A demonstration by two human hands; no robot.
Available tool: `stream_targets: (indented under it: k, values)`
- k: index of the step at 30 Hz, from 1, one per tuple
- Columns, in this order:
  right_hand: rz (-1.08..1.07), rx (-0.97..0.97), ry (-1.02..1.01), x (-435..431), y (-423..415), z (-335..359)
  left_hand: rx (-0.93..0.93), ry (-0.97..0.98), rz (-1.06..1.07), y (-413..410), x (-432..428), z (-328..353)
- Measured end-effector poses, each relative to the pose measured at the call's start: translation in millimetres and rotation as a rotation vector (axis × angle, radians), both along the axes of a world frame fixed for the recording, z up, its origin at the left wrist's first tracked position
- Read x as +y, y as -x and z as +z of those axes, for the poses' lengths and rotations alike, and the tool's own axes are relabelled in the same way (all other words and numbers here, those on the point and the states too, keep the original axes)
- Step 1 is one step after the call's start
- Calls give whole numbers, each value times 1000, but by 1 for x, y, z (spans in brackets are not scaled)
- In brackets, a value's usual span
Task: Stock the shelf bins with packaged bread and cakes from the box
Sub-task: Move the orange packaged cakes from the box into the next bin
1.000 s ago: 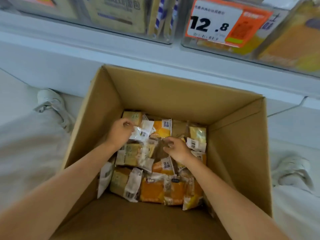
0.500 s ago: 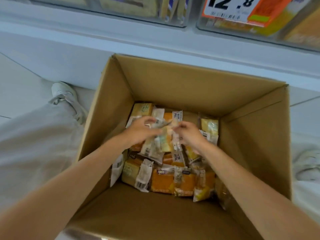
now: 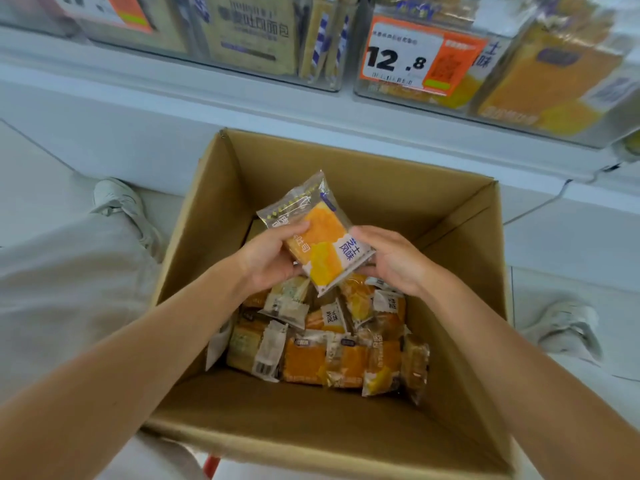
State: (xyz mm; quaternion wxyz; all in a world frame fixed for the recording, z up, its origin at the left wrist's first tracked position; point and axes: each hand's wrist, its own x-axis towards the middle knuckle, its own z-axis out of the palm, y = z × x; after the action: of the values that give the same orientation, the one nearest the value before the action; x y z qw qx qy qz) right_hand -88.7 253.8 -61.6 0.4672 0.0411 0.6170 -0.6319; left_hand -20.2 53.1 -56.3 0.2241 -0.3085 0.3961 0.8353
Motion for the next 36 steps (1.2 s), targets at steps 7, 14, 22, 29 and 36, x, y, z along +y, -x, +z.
stream_targets:
  k: [7, 14, 22, 29, 36]
  values:
    - [108, 153, -163, 10, 9, -8, 8, -73, -326, -11, -43, 8]
    - [-27, 13, -107, -1, 1, -62, -94, 583, -160, 4, -33, -26]
    - [784, 40, -526, -11, -61, -149, -196, 563, 90, -15, -44, -60]
    - [907, 206, -612, -22, -75, -165, -155, 575, 11, -23, -38, -63]
    - [744, 360, -504, -13, -42, -121, -82, 661, 19, -21, -40, -53]
